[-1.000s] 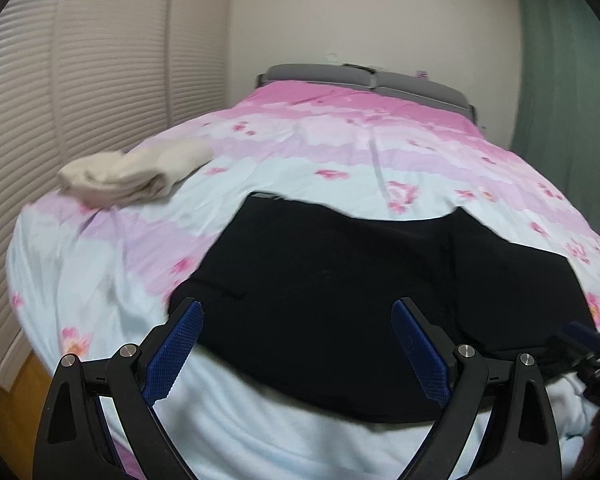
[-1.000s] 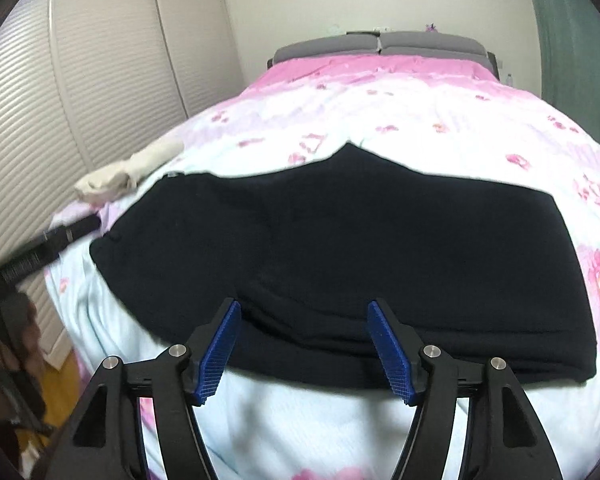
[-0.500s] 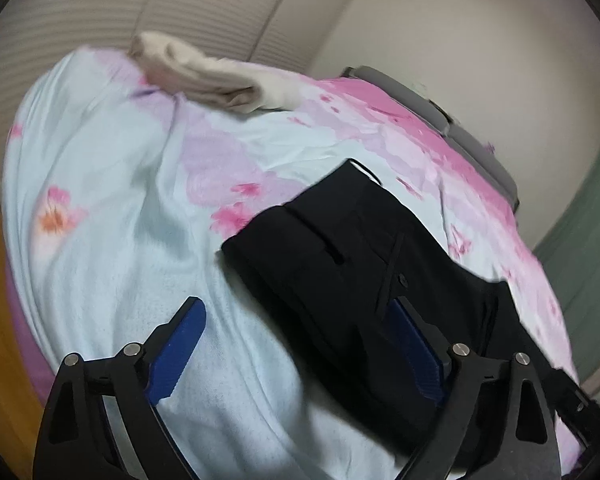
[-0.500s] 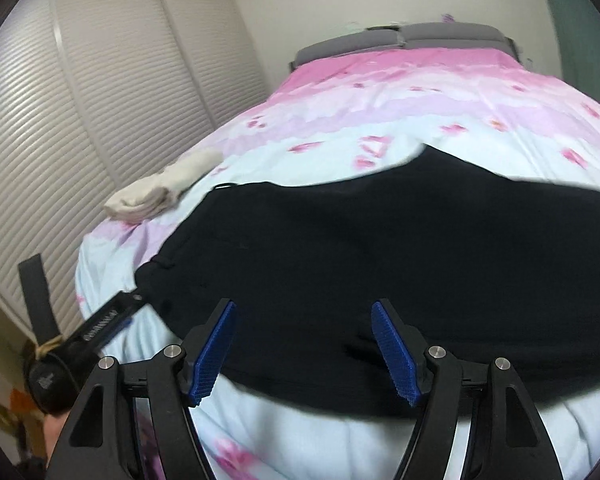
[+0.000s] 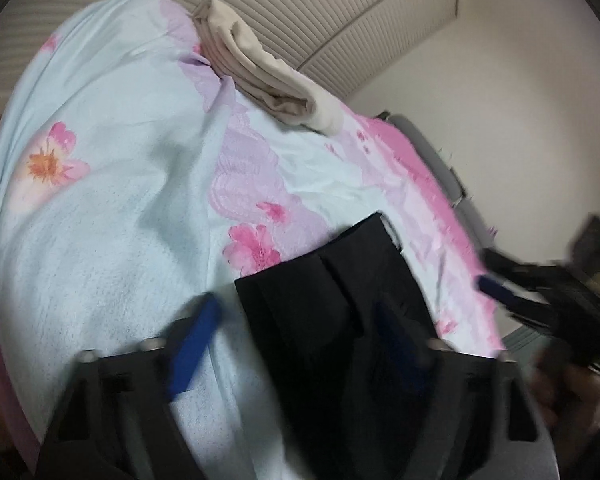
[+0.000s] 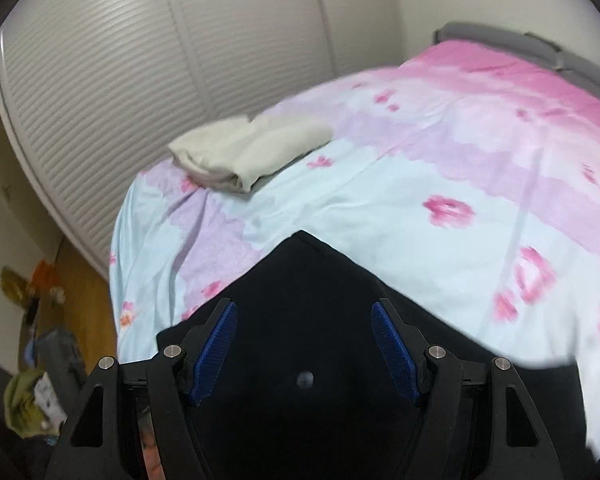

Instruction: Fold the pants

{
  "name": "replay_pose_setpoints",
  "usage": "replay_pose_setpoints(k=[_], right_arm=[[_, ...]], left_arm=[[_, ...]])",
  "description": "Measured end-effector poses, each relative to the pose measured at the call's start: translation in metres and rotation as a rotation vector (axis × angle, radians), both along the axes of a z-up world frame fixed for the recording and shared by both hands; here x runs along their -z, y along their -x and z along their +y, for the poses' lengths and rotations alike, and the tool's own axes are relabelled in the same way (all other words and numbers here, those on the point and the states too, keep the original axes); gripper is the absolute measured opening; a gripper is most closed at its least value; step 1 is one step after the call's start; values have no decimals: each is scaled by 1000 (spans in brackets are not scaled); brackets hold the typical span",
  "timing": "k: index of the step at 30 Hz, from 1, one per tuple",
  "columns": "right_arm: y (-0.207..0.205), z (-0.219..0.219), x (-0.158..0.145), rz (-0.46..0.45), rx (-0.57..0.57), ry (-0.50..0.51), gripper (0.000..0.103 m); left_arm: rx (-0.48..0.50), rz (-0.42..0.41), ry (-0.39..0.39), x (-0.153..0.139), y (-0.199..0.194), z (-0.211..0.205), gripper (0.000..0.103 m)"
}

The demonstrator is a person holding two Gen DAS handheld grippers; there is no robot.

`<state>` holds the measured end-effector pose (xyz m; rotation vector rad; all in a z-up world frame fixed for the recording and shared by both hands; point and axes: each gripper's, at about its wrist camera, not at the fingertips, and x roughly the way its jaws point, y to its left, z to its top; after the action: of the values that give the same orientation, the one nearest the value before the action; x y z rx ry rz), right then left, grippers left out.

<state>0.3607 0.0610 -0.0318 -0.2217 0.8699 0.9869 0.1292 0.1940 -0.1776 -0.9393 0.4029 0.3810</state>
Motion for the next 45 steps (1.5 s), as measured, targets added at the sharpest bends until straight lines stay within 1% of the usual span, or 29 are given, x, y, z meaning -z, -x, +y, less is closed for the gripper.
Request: replay_pose_setpoints(k=[3,5,6,8,11,14,16,17,19,21,22,26,29,30,31,34,36,39,40,43,44,45], right_arm=[[-17,19,7,-5,-9,63,70],[-20,27,7,14,-32,50,70],[-18,29,6,10,-41,45,70],[-12,34,8,-5,-58,45,71],[-6,35,14,2,-59,45,70],[1,26,15,19,-26,33,70],[8,14,12,23,3,17,70],[12,5,10,25,21,7,70],[22,-20,4,27,65,-25,70],[35,-50,-1,34,107,-58,71],[40,-63,-3,32,126,-69,71],[61,-126,-12,8,234,-108,71],[72,-181,-15,16,346,-163,71],[77,-204,-15,27,391,-189,71],[80,-219,-15,31,418,-204,71],[96,-276,-12,48,523,-271,71],[109,-316,-8,53,594,-313,71],[127,-363,1,65,674,-359,71],[133,-381,4,69,707,-375,71],[151,-433,16,84,797,-410,71],[156,-449,19,86,825,-417,71],[161,-462,23,86,851,-421,71]], left_arm=[[18,-10,21,2,-7,6,62],[11,-23,47,7,-9,11,59],[7,-32,53,7,-9,13,56],[13,-43,51,6,-10,13,56],[16,-21,43,9,-13,12,49],[20,-18,64,9,-14,16,38],[37,-30,31,1,-14,12,26],[45,-36,10,-4,-13,9,24],[68,-50,-43,-18,-14,0,20],[90,-60,-94,-31,-16,-10,19],[101,-59,-132,-39,-17,-16,19],[145,-77,-200,-64,-22,-35,18],[201,-125,-248,-87,-29,-57,17],[228,-144,-272,-97,-33,-70,17],[252,-160,-287,-104,-37,-79,16],[352,-208,-344,-129,-52,-126,16],[407,-229,-373,-139,-61,-155,16],[515,-271,-405,-154,-72,-210,16],[568,-290,-414,-158,-75,-235,16],[718,-313,-448,-159,-81,-305,16],[757,-312,-454,-157,-83,-323,16],[815,-303,-469,-150,-85,-352,16]])
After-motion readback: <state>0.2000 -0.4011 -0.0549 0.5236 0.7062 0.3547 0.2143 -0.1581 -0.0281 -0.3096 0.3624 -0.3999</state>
